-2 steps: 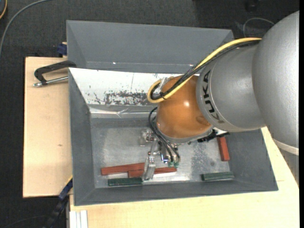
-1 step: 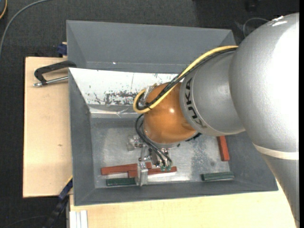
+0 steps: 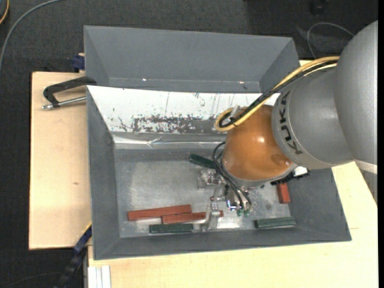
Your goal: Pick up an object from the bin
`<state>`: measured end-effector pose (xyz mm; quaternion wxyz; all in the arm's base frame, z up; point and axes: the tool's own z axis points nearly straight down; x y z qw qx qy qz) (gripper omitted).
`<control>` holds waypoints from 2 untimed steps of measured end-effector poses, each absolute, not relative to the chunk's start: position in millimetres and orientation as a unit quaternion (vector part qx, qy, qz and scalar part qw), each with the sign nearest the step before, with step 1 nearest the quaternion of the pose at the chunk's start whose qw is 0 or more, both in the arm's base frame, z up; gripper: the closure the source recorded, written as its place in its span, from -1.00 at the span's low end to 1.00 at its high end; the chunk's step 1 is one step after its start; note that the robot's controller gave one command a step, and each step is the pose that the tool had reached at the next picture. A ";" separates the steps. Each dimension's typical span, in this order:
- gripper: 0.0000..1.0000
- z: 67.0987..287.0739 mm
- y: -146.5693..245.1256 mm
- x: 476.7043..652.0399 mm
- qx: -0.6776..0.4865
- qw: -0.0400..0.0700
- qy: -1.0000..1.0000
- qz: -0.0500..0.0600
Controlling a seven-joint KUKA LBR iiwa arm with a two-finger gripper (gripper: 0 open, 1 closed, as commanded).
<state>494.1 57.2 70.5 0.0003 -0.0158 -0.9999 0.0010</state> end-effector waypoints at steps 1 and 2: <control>1.00 70.3 61.4 493.7 -0.013 0.000 -1.000 -0.001; 1.00 82.7 62.4 494.9 -0.013 -0.002 -1.000 -0.001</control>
Offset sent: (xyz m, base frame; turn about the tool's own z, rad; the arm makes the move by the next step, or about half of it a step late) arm 0.0000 0.0000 0.0000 0.0000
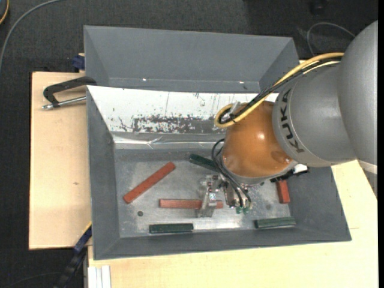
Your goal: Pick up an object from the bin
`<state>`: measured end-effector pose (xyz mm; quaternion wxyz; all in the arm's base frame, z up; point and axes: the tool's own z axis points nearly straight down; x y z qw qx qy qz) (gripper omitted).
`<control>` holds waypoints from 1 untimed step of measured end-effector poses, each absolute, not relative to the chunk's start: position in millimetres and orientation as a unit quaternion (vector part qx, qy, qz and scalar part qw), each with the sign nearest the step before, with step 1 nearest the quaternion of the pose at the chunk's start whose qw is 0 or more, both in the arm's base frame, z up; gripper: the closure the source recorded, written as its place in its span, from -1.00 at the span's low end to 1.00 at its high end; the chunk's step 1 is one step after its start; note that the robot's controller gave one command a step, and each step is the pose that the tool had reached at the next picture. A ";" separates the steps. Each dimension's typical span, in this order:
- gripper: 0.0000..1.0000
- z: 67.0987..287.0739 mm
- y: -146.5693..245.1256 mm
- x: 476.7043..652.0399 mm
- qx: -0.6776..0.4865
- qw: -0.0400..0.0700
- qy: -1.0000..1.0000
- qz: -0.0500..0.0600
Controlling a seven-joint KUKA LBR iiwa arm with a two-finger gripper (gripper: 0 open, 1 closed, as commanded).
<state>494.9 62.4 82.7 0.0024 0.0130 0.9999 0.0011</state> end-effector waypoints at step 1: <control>1.00 94.1 63.1 495.9 0.013 0.002 1.000 0.001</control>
Offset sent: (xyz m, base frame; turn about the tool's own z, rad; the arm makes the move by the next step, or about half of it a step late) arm 0.0001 -0.0002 0.0109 0.0000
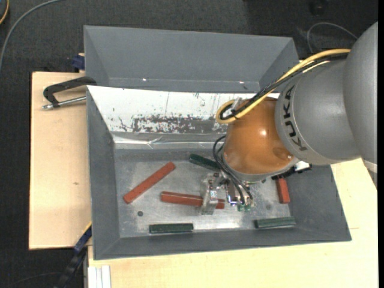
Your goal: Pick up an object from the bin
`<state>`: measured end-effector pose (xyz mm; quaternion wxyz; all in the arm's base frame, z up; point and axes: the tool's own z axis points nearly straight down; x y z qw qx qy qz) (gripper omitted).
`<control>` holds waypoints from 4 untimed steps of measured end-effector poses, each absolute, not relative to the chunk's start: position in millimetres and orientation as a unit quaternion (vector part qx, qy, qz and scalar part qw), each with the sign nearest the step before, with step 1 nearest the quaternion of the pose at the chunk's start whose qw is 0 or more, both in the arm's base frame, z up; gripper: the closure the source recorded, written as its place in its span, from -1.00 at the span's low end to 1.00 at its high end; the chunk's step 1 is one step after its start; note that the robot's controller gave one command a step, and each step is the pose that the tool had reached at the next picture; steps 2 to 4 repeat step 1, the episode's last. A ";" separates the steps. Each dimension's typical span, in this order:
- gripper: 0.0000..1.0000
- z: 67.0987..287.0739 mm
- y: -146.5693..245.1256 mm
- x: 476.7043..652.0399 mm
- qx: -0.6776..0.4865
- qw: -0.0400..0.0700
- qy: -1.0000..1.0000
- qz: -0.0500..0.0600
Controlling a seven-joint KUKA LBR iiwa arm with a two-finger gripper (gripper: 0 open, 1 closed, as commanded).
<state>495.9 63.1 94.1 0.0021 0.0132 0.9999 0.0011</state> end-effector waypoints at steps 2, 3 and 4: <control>1.00 108.7 64.0 497.3 0.013 0.003 1.000 0.001; 1.00 108.7 64.0 497.3 0.013 0.003 1.000 0.001; 1.00 108.7 64.0 497.3 0.013 0.003 1.000 0.001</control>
Offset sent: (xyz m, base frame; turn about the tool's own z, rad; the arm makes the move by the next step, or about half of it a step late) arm 0.0001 -0.0001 0.0133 0.0000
